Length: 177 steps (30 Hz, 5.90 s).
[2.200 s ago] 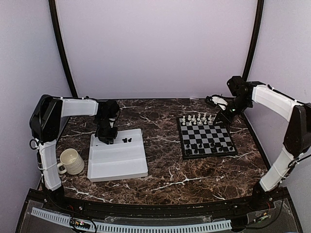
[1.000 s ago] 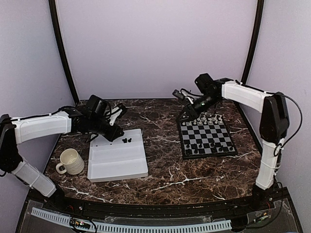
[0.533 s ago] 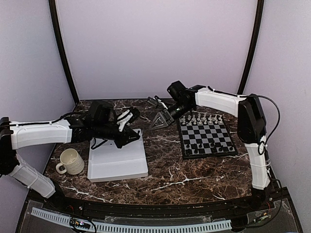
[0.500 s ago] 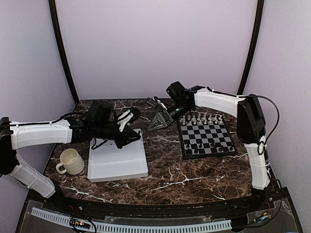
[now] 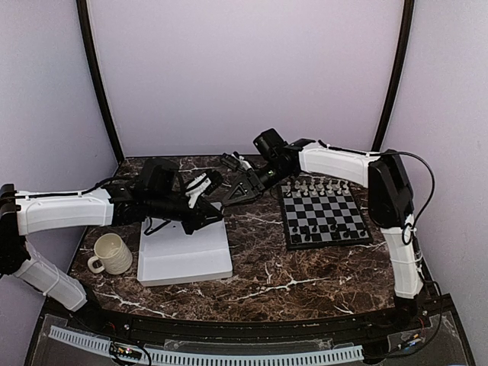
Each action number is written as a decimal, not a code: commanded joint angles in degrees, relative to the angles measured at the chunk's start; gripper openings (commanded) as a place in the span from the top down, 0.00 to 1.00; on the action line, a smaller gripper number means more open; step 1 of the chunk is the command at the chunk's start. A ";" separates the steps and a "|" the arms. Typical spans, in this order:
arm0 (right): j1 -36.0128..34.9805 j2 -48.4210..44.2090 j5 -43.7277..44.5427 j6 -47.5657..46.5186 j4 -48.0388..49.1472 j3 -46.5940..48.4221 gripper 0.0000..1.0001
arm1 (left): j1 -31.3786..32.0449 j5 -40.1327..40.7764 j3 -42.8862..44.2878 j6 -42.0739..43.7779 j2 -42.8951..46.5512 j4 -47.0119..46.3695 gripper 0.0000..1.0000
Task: Set up the chess pieces on the board
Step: Pass from the left arm to the right, then place the pawn at c7, then pick up the bishop at d7, then place the bishop on f8.
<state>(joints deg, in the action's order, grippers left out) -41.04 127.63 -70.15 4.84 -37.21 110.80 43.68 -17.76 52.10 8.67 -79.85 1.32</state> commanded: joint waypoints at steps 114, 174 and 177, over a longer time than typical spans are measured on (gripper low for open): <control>30.40 -37.32 56.97 -29.29 10.69 -59.39 0.95 | -1.36 11.75 -0.94 -0.13 -0.79 -1.64 0.53; 20.02 -41.74 45.89 -35.20 0.70 -54.99 0.99 | -1.32 10.35 0.29 -0.36 -2.83 0.95 0.53; 18.74 -40.04 46.46 -35.04 0.99 -54.54 0.98 | -1.36 10.78 0.29 -0.32 -2.77 1.12 0.53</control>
<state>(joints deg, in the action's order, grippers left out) -21.02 85.67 -24.69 -29.71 -36.27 55.16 42.59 -6.74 50.65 8.36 -82.50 1.04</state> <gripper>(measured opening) 0.062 0.471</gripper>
